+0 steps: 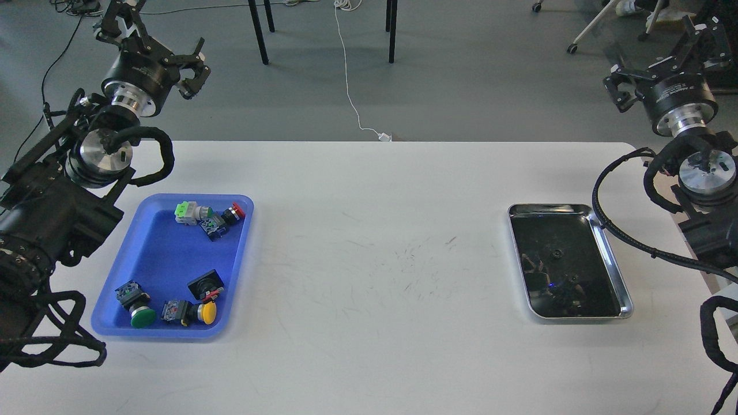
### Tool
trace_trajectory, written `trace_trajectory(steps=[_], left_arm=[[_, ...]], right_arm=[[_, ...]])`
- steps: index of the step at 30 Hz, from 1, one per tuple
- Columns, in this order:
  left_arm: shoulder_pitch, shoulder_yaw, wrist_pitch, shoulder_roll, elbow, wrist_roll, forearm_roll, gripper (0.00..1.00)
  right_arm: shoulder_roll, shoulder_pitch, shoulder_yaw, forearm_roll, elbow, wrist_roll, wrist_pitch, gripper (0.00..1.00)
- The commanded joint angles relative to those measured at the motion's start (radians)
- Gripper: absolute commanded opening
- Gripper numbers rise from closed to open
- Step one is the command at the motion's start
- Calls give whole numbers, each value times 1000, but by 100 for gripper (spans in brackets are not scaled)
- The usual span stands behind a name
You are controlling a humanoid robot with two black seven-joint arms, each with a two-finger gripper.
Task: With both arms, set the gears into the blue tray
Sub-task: 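Move the right gripper over the silver metal tray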
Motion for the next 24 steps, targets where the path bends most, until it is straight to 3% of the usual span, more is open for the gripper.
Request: trace_trajectory(steps=[1,9,13,17,24], left_arm=[[2,0,0,4,-2,-3,-1,98],[-3,-2,30,-1,-5,-3,-10,98],[-3,-14,46,7,-13,1,-13,98],[2,-17,24,23,-13,1,-13,98],[8,-23,10,17,-13,-1,-18,98]], right_arm=[[2,2,8,2,3,-5,3,99],[1,11,-6,0,13,-2,-5,99],[-56,14,-41,-14,78,-13,30,99],[-182,48,-142,-14,191,-11,50,99],[-228,259,-448,-131,216,-9,50,98]])
